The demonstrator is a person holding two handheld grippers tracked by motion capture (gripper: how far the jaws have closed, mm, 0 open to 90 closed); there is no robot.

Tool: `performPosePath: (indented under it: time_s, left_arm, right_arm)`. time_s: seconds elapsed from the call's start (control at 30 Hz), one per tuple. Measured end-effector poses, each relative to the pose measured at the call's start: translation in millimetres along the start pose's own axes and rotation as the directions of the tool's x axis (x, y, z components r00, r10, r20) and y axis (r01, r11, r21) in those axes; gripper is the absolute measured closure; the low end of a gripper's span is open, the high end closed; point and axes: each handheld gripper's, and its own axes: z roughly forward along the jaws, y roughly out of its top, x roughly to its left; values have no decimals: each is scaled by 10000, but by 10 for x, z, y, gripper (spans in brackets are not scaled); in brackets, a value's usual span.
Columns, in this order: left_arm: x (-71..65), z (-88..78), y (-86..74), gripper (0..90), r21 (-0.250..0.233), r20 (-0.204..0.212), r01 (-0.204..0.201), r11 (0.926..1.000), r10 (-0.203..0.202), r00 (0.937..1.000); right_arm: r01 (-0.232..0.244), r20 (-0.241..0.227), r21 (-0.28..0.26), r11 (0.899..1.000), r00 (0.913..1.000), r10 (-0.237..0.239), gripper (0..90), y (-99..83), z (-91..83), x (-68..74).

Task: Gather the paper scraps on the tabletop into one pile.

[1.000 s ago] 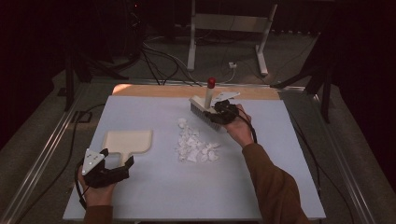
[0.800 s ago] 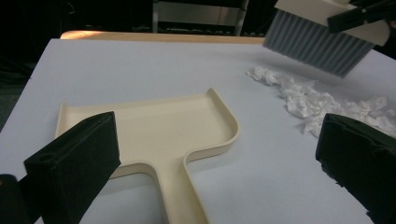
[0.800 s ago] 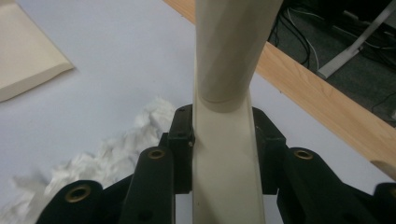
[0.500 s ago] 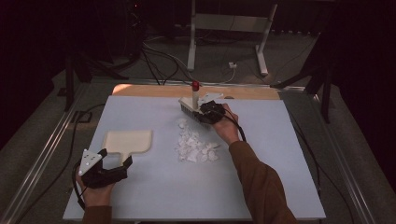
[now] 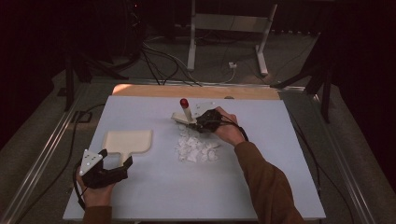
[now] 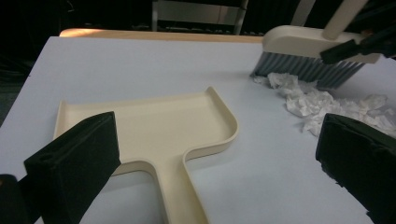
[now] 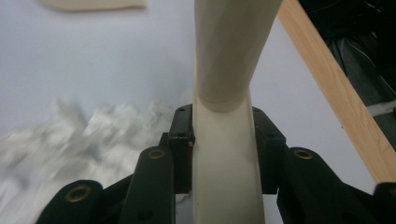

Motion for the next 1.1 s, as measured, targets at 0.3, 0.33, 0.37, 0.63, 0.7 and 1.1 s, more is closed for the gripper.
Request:
performPosePath:
  time_s: [0.3,0.33,0.37,0.63,0.7,1.1]
  left_arm:
    - [-7,5,-6,5,31,-25,25,10000,-25,10000]
    - [-9,5,-6,5,41,-32,19,10000,-19,10000]
    - [-13,4,-6,6,27,-45,24,10000,-24,10000]
    - [-16,10,-8,5,41,-51,26,10000,-26,10000]
    - [-20,15,-9,5,73,-39,2,10000,-2,10000]
    - [-5,6,-9,5,34,-62,64,10000,-64,10000]
  right_arm:
    - [155,-763,24,9999,9970,-153,677,-175,-285,6]
    - [212,-821,17,9998,9964,-210,677,-201,-313,6]
    - [198,-846,14,9998,9962,-196,677,-225,-343,10]
    - [158,-1222,-89,9998,9924,-168,677,-361,-581,8]
    - [-20,-1162,-195,9998,9932,-3,676,-376,-613,-4]
    - [-1592,-153,-1155,9805,9872,1585,676,-311,-742,-68]
